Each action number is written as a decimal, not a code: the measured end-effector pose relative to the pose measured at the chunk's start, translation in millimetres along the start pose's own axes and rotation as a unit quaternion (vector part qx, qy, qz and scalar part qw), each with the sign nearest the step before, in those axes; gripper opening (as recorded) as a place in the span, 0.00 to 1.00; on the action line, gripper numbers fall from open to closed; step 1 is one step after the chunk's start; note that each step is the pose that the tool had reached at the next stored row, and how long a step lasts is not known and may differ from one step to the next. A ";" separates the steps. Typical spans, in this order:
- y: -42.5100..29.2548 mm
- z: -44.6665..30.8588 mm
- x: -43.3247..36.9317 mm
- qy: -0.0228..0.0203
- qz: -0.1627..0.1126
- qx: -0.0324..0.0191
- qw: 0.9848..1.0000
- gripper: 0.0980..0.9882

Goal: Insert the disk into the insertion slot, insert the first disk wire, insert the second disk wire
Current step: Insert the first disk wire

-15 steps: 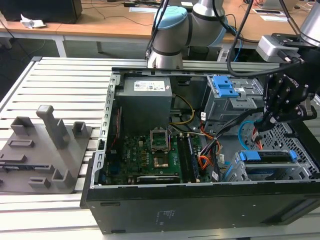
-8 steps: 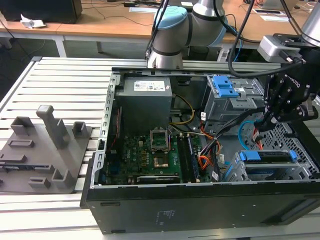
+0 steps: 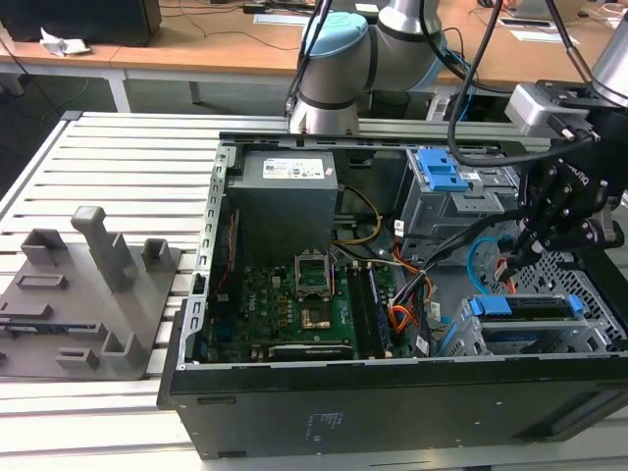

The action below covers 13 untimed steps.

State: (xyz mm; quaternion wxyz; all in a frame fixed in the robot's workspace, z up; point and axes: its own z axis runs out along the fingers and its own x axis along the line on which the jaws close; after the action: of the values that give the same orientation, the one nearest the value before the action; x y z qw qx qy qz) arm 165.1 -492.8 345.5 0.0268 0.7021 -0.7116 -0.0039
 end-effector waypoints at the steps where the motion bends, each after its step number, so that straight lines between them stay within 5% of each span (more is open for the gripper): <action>1: -0.1 0.8 3.0 0.000 0.000 0.000 1.000 0.07; 6: -0.3 1.5 16.6 0.000 0.000 0.000 1.000 0.07; 8: 0.0 -6.5 19.9 0.000 0.000 0.000 1.000 0.07; 10: 0.0 -6.7 23.5 0.000 0.000 0.000 1.000 0.07; 13: -0.8 -5.2 41.2 0.000 0.000 0.000 1.000 0.07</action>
State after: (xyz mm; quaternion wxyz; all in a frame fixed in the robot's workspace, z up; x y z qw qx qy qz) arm 165.7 -533.9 352.0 0.0271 0.7021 -0.7116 -0.0041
